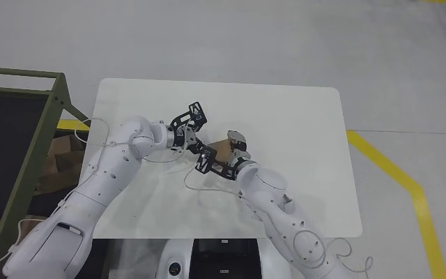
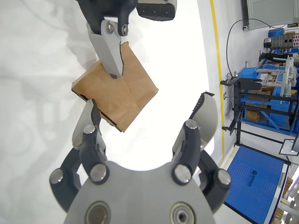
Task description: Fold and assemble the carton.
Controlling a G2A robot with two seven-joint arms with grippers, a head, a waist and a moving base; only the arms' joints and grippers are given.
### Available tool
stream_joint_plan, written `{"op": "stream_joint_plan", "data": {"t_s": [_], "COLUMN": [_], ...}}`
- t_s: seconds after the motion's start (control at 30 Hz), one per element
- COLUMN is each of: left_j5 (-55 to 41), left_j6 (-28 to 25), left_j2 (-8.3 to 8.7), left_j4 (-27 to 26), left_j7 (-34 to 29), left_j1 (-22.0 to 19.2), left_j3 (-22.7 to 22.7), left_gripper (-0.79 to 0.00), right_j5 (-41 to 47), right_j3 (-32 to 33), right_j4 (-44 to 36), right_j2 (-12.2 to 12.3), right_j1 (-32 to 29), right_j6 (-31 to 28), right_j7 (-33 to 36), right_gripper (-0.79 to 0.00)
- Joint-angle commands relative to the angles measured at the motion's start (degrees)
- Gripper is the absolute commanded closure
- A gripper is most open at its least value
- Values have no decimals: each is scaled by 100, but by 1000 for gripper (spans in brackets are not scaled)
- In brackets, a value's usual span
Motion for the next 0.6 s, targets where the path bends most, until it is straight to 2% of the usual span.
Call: {"op": "stream_joint_plan", "data": {"t_s": [0.0, 0.13, 0.33, 0.5, 0.57], "left_j5": [-3, 0, 5, 7, 0], "left_j6": [-13, -17, -33, -29, -26], "left_j2": [0, -1, -1, 6, 9], "left_j4": [4, 9, -1, -30, -43], "left_j7": [4, 9, 7, 26, 31], "left_j1": [0, -2, -1, 17, 26], "left_j3": [1, 3, 7, -13, -24], "left_gripper": [-785, -785, -785, -785, -785], "right_j5": [-16, -23, 61, 162, 152], "right_j3": [56, 173, 234, 259, 300], "right_j4": [-91, -223, -51, -27, -122], "right_j2": [4, 20, 20, 17, 33], "right_j1": [-44, -142, -138, -127, -191], "right_j6": [154, 298, 213, 257, 266], "right_j7": [-35, -74, 17, -173, -286], "right_gripper": [-686, -699, -693, -739, -785]}}
